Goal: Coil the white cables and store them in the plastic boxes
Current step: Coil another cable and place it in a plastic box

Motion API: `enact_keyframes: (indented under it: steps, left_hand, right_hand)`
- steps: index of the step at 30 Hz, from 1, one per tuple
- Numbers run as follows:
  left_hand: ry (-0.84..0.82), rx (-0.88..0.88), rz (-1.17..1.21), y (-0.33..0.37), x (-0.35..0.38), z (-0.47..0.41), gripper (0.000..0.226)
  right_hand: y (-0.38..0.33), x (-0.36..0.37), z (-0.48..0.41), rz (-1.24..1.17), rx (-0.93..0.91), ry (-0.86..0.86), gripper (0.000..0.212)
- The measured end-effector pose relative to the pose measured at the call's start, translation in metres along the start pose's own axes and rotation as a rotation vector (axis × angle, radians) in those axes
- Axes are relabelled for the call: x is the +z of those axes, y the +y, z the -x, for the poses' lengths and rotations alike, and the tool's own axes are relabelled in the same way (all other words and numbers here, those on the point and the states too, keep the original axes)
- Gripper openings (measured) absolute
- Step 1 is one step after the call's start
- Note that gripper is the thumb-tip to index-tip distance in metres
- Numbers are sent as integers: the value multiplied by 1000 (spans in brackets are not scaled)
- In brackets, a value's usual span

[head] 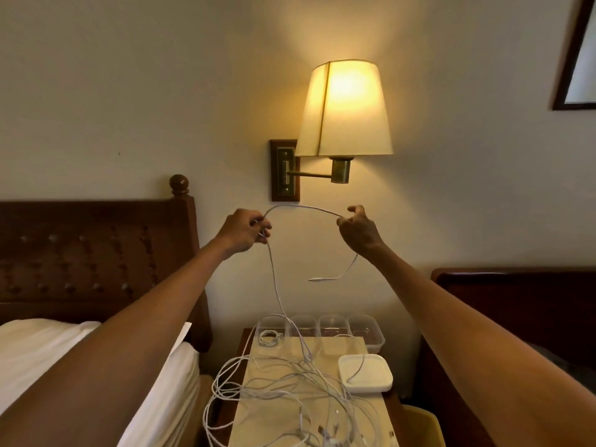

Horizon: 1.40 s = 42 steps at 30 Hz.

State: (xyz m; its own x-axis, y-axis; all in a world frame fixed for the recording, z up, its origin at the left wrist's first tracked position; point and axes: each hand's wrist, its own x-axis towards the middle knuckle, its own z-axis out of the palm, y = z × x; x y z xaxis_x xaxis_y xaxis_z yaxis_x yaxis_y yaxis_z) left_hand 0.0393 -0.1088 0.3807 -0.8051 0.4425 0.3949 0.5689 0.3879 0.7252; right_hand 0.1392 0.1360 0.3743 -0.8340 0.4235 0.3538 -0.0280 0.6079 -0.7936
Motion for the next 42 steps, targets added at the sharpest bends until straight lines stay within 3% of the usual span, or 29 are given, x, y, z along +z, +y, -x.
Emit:
enact_keyframes:
  steps: [4, 9, 13, 16, 19, 21, 28, 32, 34, 36, 38, 42]
  left_hand:
    - [61, 164, -57, 41, -2, -8, 17]
    - [148, 343, -159, 75, 5, -12, 18]
    - [134, 346, -238, 67, 6, -11, 17]
    - [-30, 237, -210, 48, 15, -7, 13]
    - [-409, 38, -235, 25, 20, 1, 9]
    - [-478, -10, -215, 14, 20, 6, 9]
    - [-29, 117, 85, 49, -10, -3, 19]
    - [88, 110, 277, 85, -14, -7, 33]
    - [105, 116, 278, 98, -8, -8, 30]
    - [125, 124, 252, 104, 0, -10, 19]
    - [140, 108, 235, 103, 5, -11, 11]
    - [169, 75, 255, 92, 1, -7, 18]
  right_hand:
    - [-34, -2, 6, 17, -204, -20, 67]
    - [-60, -2, 5, 82, -312, -110, 36]
    - [-60, -8, 5, 35, -370, -33, 33]
    - [-61, -7, 5, -40, -366, 92, 33]
    - [-60, -15, -2, -182, -289, 245, 29]
    - [-54, -25, -9, -160, -223, 322, 30]
    - [-9, -31, -10, 90, -14, 270, 38]
    - [-16, -18, 7, 63, -25, 315, 43]
    - [-25, -10, 13, -103, -111, 168, 44]
    - [-36, -4, 23, -330, -66, -235, 56]
    - [-42, 0, 31, -395, 19, -553, 62]
    - [-43, 1, 32, -456, 39, -630, 34]
